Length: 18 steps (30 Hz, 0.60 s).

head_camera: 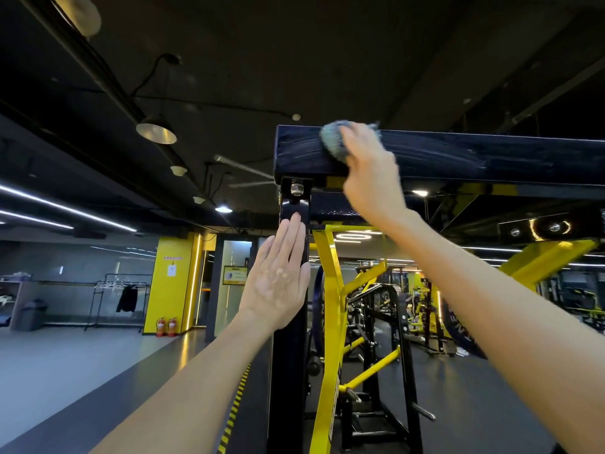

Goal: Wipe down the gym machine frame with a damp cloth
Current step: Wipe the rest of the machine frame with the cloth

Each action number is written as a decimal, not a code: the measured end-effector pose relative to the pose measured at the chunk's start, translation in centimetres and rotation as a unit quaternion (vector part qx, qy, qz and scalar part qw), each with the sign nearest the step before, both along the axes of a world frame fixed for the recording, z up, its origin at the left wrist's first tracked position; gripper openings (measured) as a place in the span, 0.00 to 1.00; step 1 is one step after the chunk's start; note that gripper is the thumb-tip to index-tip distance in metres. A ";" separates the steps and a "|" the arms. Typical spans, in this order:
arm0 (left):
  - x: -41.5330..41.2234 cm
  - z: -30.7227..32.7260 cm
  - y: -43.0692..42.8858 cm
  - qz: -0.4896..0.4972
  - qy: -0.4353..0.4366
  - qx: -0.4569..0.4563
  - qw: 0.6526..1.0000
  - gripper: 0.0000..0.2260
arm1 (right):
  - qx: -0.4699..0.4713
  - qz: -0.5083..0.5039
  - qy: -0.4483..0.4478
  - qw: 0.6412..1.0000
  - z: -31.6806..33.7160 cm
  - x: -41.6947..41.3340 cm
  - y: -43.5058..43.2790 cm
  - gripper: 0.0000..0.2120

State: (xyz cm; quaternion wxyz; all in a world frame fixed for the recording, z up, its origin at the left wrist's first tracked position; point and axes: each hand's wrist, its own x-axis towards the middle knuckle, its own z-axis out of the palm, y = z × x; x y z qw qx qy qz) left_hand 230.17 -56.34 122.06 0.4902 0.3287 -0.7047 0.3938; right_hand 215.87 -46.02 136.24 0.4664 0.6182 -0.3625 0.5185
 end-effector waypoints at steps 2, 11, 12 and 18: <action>0.0 0.0 0.0 0.002 0.001 -0.002 1.000 0.28 | -0.026 -0.021 -0.032 0.999 -0.5 -3.2 0.9 0.26; -0.2 0.0 0.0 0.004 0.005 -0.006 1.000 0.28 | -0.059 -0.067 -0.173 0.981 -1.0 -5.5 1.3 0.22; -0.2 0.0 0.0 0.003 0.002 -0.005 1.000 0.28 | -0.052 -0.060 -0.162 0.984 -0.8 -4.1 1.0 0.22; 0.0 0.1 0.2 -0.007 -0.005 0.007 1.000 0.28 | 0.009 0.008 0.020 1.000 -0.7 4.5 -1.6 0.24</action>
